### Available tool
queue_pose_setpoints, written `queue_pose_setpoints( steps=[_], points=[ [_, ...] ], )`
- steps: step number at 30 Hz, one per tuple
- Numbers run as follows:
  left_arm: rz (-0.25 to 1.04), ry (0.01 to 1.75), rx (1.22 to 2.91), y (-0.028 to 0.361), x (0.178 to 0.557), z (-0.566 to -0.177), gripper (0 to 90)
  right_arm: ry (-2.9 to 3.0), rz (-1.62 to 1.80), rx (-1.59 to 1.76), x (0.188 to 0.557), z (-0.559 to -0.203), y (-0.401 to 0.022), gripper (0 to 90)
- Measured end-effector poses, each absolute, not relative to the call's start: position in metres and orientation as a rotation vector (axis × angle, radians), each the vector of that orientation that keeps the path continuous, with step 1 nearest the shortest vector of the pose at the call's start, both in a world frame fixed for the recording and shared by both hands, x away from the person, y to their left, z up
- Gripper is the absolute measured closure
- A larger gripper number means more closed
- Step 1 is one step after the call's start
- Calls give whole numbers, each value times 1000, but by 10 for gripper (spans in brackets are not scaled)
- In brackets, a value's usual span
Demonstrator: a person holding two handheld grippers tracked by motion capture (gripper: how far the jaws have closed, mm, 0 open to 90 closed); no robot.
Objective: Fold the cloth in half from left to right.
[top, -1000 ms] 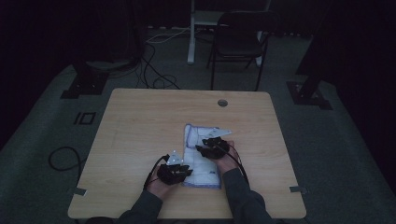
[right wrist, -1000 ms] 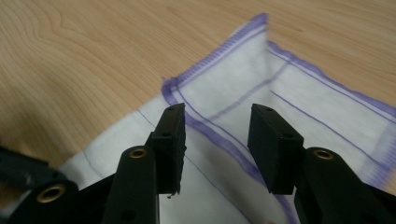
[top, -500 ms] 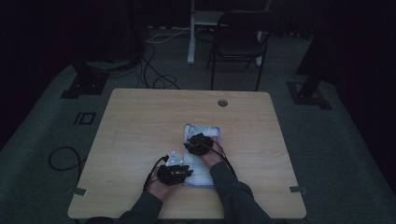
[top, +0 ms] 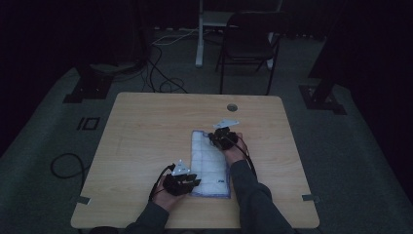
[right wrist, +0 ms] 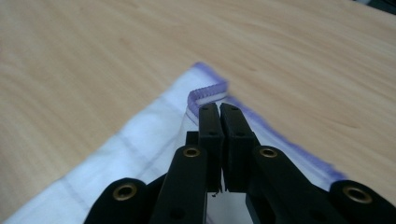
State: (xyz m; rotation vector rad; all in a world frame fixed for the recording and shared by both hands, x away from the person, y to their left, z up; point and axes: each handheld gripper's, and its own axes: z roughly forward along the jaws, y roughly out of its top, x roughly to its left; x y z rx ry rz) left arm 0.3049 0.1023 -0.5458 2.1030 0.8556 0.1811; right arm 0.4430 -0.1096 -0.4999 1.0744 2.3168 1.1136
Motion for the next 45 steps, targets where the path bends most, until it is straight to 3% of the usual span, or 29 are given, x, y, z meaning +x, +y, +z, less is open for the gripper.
queue_pose_setpoints(
  steps=[9, 23, 34, 45],
  points=[
    [176, 856, 2101, 103, 302, -546, 693, 2250, 1032, 1183, 467, -495, -138, 892],
    [136, 857, 2090, 105, 298, -546, 643, 2285, 901, 1309, 484, -528, -148, 883],
    [171, 878, 2078, 115, 311, -530, 622, 2277, 910, 1391, 488, -531, -156, 710],
    [283, 945, 2024, 139, 348, -506, 620, 2270, 920, 1400, 488, -533, -157, 694]
  ],
)
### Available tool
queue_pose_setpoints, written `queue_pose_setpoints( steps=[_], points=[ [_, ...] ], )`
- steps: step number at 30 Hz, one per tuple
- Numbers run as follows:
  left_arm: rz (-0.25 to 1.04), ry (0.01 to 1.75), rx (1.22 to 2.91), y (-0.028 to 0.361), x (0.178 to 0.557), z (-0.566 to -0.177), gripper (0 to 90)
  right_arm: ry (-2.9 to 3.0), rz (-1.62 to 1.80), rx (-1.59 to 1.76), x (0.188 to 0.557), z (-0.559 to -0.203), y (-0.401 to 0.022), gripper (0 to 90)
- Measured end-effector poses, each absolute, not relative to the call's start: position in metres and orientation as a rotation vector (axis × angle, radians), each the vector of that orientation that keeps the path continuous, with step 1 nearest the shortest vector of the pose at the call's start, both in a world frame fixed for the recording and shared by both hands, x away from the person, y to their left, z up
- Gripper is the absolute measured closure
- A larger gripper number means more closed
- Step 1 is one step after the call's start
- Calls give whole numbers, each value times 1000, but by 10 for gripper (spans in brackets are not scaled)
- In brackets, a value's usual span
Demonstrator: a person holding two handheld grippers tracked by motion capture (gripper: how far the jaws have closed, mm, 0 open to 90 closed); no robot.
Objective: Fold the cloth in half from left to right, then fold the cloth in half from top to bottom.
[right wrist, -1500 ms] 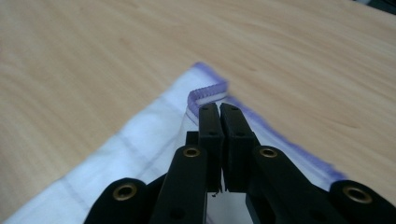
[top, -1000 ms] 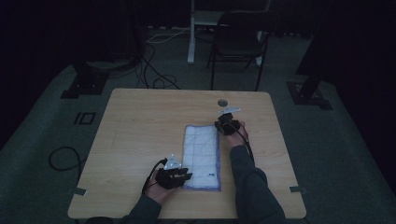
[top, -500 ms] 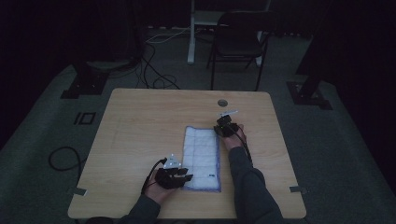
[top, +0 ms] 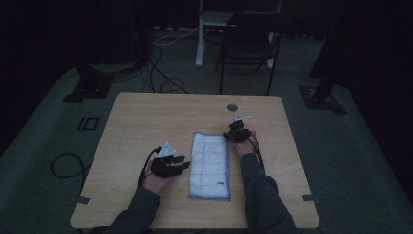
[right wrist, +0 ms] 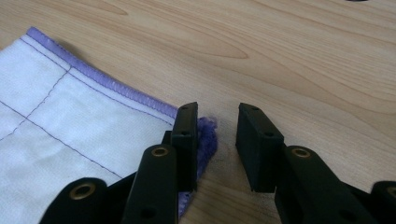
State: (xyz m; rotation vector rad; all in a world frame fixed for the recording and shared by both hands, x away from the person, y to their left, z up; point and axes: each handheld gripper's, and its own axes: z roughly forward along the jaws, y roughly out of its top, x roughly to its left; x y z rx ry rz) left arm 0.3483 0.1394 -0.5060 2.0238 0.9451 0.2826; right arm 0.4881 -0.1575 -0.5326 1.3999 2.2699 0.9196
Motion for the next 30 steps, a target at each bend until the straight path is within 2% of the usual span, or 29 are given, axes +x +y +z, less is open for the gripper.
queue_pose_setpoints(
  steps=[10, 30],
  points=[
    [345, 1017, 1996, 144, 390, -502, 620, 2272, 927, 1394, 488, -533, -159, 686],
    [399, 1047, 2025, 125, 438, -515, 592, 2271, 933, 1395, 488, -533, -159, 681]
  ],
)
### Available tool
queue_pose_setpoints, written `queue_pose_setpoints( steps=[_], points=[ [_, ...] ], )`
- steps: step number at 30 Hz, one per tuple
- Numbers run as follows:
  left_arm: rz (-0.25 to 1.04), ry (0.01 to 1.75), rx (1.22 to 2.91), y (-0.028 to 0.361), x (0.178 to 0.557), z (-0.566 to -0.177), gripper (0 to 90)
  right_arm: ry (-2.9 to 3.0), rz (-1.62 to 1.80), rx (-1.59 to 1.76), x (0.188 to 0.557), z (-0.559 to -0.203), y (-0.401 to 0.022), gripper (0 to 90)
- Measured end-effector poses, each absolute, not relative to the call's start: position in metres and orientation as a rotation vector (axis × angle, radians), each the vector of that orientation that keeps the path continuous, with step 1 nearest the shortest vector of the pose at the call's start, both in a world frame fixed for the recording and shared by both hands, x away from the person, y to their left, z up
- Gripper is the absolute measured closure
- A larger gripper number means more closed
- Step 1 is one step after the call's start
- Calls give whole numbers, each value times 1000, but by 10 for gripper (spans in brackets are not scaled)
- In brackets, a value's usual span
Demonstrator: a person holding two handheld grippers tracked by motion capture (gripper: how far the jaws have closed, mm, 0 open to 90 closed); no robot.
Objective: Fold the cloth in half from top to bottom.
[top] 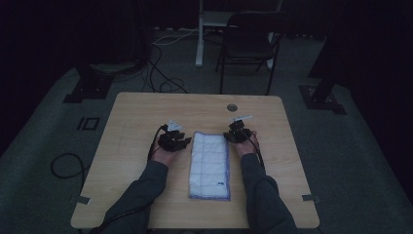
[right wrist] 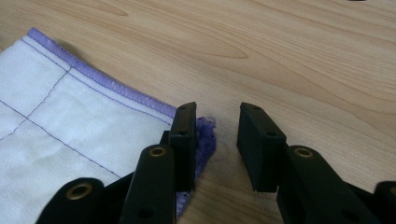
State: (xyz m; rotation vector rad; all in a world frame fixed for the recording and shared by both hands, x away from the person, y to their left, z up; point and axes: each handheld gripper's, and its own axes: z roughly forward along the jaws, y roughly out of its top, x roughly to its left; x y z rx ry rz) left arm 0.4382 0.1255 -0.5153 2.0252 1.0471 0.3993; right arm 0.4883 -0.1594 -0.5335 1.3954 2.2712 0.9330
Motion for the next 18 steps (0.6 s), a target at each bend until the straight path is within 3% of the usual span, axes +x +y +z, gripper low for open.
queue_pose_setpoints(
  steps=[18],
  points=[
    [404, 1132, 2064, 99, 472, -530, 573, 2259, 934, 1399, 487, -534, -159, 676]
  ],
)
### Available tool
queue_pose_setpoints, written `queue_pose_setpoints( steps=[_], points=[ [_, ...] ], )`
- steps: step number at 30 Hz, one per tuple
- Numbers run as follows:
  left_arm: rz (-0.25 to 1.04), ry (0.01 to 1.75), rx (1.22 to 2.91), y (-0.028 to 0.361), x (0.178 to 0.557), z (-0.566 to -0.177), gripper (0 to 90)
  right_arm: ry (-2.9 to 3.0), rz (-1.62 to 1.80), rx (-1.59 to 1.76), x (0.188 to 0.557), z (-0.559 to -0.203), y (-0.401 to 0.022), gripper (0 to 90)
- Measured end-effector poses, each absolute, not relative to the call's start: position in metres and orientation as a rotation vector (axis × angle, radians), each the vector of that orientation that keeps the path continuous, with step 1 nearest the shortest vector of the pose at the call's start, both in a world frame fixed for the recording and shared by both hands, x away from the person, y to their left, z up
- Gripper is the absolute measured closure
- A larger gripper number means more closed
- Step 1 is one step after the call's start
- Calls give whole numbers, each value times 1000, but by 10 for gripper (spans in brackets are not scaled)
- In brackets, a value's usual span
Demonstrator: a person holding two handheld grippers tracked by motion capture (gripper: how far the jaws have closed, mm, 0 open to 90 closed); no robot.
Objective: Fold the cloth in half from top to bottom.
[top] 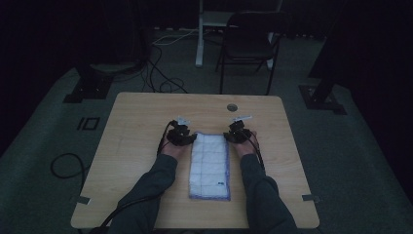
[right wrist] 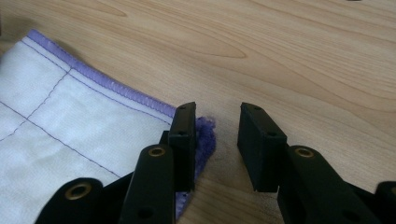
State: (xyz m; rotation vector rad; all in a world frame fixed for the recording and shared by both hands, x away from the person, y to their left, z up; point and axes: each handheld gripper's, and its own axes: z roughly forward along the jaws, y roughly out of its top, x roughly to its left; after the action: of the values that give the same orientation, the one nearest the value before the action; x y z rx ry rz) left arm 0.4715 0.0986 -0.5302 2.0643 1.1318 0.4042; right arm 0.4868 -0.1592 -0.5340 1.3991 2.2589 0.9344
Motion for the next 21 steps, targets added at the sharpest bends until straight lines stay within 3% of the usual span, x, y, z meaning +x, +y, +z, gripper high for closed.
queue_pose_setpoints(
  steps=[8, 21],
  points=[
    [396, 1160, 2099, 95, 477, -535, 614, 2255, 931, 1418, 487, -533, -161, 651],
    [397, 1154, 2078, 87, 478, -531, 590, 2230, 1051, 1491, 480, -529, -163, 576]
  ],
)
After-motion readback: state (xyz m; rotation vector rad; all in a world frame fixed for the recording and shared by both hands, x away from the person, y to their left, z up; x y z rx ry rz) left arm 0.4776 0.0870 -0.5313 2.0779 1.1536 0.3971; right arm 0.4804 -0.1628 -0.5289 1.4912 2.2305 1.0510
